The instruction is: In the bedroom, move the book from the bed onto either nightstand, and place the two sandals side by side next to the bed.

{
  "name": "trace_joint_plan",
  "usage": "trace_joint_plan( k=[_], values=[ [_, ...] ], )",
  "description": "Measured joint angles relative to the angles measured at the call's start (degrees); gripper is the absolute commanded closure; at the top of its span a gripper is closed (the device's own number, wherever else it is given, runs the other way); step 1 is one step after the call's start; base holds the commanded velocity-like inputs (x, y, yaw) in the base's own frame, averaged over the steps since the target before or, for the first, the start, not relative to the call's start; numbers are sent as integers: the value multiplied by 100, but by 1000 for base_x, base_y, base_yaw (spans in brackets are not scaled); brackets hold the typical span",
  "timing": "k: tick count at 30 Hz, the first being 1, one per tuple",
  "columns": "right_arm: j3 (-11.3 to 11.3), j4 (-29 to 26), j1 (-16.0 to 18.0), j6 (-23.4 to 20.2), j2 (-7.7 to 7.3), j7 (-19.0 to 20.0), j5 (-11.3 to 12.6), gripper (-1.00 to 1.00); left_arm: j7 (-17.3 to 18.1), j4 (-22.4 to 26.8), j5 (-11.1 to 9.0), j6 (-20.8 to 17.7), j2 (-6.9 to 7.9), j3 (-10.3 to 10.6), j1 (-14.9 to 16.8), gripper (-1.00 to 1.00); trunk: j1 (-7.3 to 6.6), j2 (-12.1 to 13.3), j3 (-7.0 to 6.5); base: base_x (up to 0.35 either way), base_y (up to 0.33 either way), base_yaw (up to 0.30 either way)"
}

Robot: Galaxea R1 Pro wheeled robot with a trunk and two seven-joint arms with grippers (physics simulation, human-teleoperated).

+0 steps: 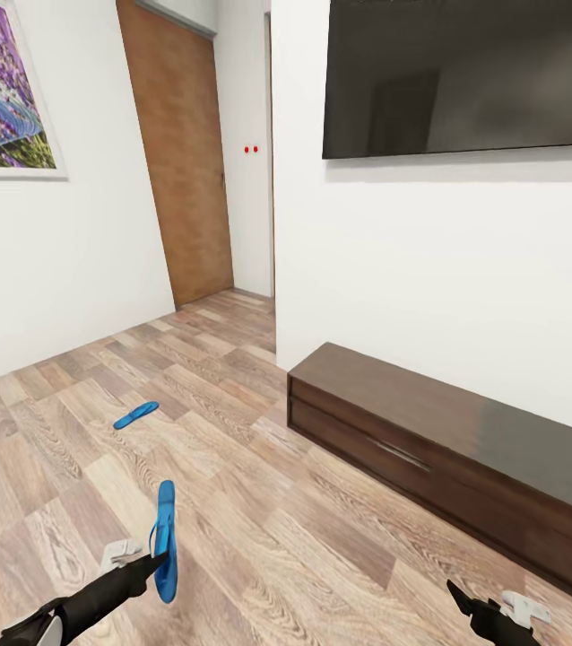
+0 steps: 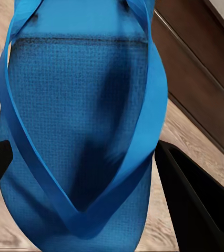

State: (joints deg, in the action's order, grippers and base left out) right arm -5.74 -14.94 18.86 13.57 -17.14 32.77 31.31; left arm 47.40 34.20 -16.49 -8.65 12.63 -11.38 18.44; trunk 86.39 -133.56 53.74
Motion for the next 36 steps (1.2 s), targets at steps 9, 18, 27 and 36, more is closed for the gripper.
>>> trace_joint_plan(
  k=[9, 18, 27, 36],
  values=[
    [3, 42, 0, 16, 36, -49, 8, -100, -440, -158, 437, 42, -300, 111, -2, 100, -197, 361, -161, 0, 0, 0],
    [23, 267, 0, 11, 35, -25, -717, -100, -2009, -828, 1497, 884, -942, 630, -1, 100, -395, 722, -323, 0, 0, 0],
    [22, 272, 0, -21, -4, 67, -841, -100, -2089, -1037, 1602, 1237, -954, 667, -1, 100, -593, 1083, -485, 0, 0, 0],
    [3, 273, -1, -102, -14, 1906, -808, -100, -2089, -1041, 1618, 1301, -961, 675, 0, 100, -726, 1325, -593, 0, 0, 0]
  ],
)
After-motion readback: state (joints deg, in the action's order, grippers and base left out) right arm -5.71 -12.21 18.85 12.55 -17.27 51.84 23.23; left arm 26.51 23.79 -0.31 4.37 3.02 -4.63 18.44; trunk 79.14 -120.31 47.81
